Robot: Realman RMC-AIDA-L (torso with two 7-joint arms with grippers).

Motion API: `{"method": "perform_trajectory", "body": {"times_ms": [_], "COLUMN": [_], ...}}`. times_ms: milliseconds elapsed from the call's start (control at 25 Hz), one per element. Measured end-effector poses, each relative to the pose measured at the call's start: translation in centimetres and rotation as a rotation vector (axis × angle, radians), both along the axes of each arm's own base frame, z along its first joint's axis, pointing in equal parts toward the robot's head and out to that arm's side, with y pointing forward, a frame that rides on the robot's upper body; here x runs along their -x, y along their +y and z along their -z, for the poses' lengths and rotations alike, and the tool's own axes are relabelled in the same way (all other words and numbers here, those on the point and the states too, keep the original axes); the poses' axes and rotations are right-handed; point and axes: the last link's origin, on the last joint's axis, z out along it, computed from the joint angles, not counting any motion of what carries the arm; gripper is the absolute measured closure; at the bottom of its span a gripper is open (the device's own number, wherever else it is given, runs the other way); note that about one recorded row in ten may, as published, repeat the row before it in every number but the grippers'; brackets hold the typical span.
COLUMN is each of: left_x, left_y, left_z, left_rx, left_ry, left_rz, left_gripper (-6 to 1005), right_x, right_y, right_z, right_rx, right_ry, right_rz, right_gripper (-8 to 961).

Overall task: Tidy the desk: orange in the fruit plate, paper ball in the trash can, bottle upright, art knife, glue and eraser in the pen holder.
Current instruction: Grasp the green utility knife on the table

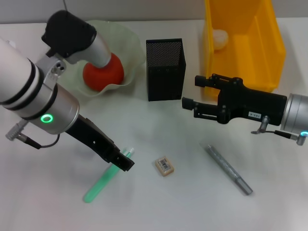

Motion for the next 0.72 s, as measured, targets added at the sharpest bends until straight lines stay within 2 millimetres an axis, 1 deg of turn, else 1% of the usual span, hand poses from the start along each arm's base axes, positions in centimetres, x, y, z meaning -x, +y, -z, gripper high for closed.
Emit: {"method": "perform_trajectory", "body": {"times_ms": [200,360,720], "left_x": [0.7,0.9,1.3], "left_y": [0.3,0.4,0.6], "left_z": [0.6,0.8,1.1], "left_rx": [0.004,0.003,0.003], "left_ry": [0.005,0.005,0.005], "left_rz": [-0.013,-0.012,-0.022], "left_gripper": [201,200,201], "right_x": [0.0,0.1,-1.5], "right_y": [-1.2,-2.4,-5.0], "right_z": [0.4,0.2,-0.8], "right_rx": [-0.024,-0.009,-0.001], "right_ry": [0.019,0.053,0.122], "right_rz": [-0.078,-0.136,-0.096], "right_gripper": [194,194,194]}}
